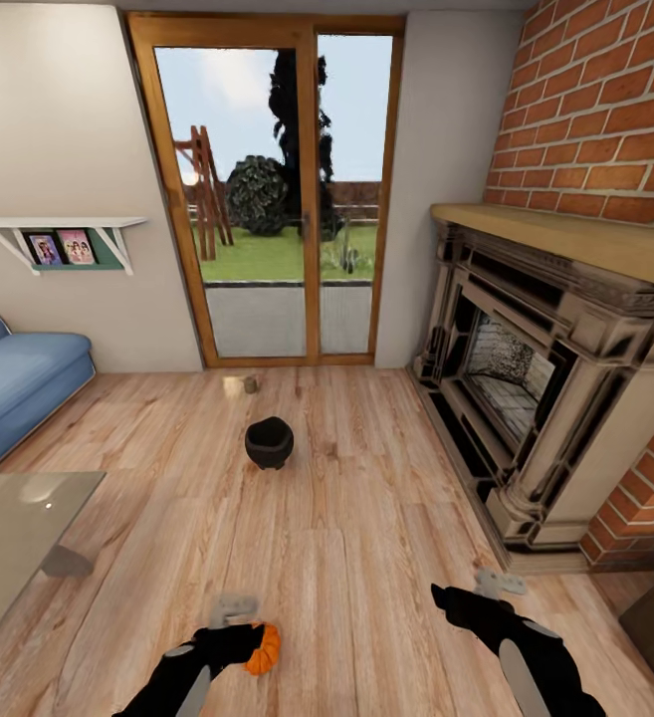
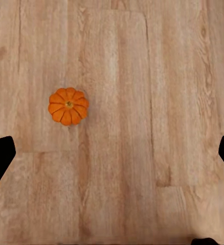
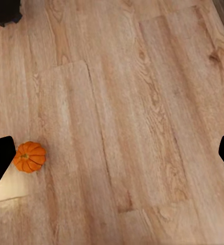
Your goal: Place each of the two pumpkins and all three candles from the living room inside a cabinet in the living room (use any cabinet), then make sure every cabinet is closed, and position the cauldron so it is next to a table in the living room.
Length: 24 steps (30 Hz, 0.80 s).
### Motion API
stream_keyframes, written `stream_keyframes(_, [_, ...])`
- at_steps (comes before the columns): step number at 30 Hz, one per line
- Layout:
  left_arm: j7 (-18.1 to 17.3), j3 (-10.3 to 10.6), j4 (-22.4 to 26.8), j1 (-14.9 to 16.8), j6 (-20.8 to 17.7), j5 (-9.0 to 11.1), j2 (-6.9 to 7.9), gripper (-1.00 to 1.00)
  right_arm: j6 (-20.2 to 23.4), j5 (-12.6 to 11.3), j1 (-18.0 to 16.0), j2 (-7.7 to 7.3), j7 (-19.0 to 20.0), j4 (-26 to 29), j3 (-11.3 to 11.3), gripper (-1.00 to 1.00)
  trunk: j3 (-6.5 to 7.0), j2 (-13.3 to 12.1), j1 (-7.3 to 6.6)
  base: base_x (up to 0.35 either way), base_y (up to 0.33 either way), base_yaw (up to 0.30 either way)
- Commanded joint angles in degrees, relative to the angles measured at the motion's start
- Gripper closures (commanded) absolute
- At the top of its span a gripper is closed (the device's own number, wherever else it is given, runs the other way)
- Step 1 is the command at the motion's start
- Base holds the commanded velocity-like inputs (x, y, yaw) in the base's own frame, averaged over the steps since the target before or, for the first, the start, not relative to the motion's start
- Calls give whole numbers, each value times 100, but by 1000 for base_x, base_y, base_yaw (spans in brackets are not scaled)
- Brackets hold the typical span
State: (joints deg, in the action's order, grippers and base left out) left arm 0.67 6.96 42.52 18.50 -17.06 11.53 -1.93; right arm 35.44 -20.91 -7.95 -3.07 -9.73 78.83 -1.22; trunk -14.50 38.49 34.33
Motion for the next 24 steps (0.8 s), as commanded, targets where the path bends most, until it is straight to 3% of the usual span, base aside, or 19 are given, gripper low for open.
stream_keyframes(1, [-236,4,-70,5,-21,87,8,-100,41,-61,-6,-5,-55,57,-16,-100,-9,7,2,0,0,0])
stream_keyframes(2, [-497,5,-152,8,-15,136,17,-100,64,-61,-6,-4,-55,103,-20,-100,-9,7,2,0,0,0])
stream_keyframes(4, [-1468,-3,-406,42,0,259,49,-100,146,-68,1,-8,-34,261,-10,-100,-9,7,2,0,0,0])
stream_keyframes(6, [-1761,-10,-470,60,4,296,61,-100,188,-72,5,-6,-23,318,-7,-100,-9,7,2,0,0,0])
stream_keyframes(16, [-1865,-16,-496,67,5,316,67,-100,204,-74,7,-5,-19,346,-11,-100,-9,7,2,0,0,0])
stream_keyframes(18, [-2105,-331,-758,142,11,519,268,-100,225,-76,12,-5,-10,439,-24,-100,-9,7,2,0,0,0])
stream_keyframes(19, [-2667,-538,-1277,415,0,813,503,-100,238,-77,15,-7,-4,519,-38,-100,-9,7,2,0,0,0])
stream_keyframes(20, [-2880,-610,-1570,566,12,955,611,-100,243,-78,18,-6,-2,547,-43,-100,-9,7,2,0,0,0])
stream_keyframes(21, [-3190,-714,-2182,851,55,1211,808,-100,250,-78,23,-4,1,590,-50,-100,-9,7,2,0,0,0])
stream_keyframes(24, [-3671,-822,-2986,1195,253,1508,1083,-100,257,-79,27,-2,4,641,-58,-100,-9,7,2,0,0,0])
